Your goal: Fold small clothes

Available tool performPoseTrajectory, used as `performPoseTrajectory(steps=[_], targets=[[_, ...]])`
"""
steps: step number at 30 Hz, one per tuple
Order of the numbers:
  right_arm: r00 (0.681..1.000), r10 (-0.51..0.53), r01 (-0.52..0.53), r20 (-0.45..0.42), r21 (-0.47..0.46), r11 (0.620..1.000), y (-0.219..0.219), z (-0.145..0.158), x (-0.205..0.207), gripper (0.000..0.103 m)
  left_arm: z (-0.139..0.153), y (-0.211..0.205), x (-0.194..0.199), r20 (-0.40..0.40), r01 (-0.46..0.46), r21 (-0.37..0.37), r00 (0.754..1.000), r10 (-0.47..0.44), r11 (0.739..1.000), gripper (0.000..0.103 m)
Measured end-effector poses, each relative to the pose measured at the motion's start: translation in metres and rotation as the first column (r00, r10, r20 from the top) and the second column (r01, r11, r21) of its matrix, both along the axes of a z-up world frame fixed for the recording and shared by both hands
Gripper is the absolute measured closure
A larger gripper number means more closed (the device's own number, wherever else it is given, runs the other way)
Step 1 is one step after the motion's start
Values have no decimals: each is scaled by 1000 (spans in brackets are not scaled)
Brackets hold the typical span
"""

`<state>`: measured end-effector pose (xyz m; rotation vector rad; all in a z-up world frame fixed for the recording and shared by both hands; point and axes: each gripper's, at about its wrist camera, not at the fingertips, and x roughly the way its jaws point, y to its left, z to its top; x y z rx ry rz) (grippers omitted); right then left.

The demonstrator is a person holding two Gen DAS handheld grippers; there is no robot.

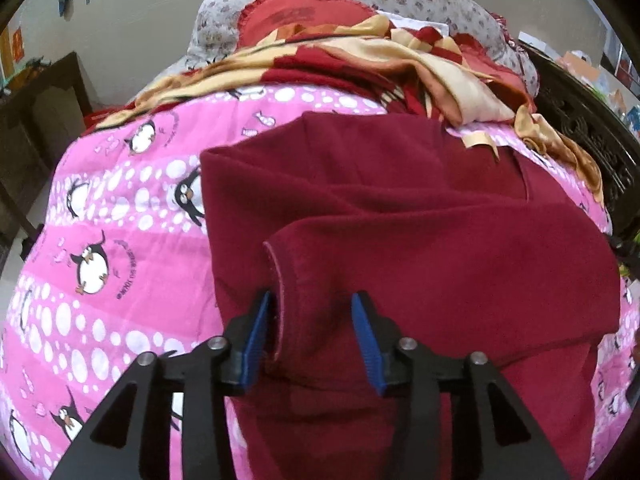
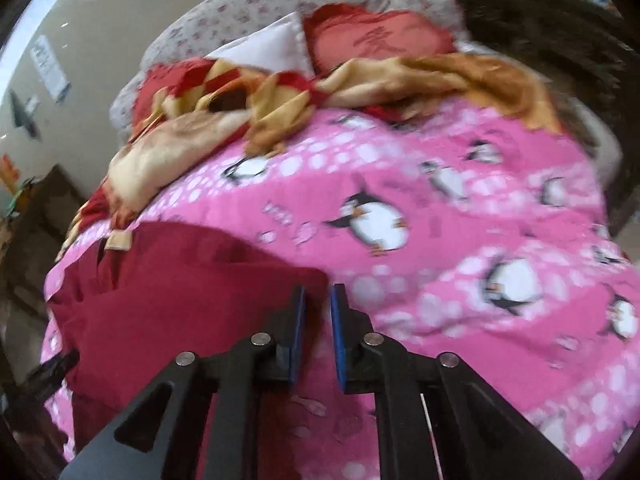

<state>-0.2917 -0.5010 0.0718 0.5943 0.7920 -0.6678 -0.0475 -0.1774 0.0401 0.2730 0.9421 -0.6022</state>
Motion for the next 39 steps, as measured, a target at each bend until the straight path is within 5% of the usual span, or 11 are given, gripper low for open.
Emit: performPoseTrajectory(steps=[3,6,8,9,11,13,23,33,39], targets=[[997,36,-38,68,23,999,14,14,-13,53,1,5,0,13,-19,-5,1000,19,1000,48],[992,112,-113,51,3,994,42,16,-16,45,-1,8,3,-1,-34,-15,999,34,999,48],[989,145,-145,-1,-19,989,53,8,-13,49,-2,7,1,6,-36,-11,999,36,999,48],[988,140,-143,-58,-41,989,56,-1,-11,62,-1,8,0,12,-34,-10,999,34,999,47],[987,127,-130,-103,-27,991,54,-18,-13,68,2,9,-3,24,-30,1,999,30,1000,47],[991,99,-98,-85,15,995,52,-23,-21,68,6,11,-6,43,-26,9,999,26,1000,47],[996,89,-88,7,-81,993,72,29,-32,66,19,17,-14,76,-29,-7,997,29,1000,43],[981,130,-135,-146,-29,990,66,-23,4,67,-6,12,-8,33,-35,35,999,33,999,39],[979,141,-148,-147,-35,988,68,-14,1,67,-10,13,-4,23,-51,30,998,51,998,36]])
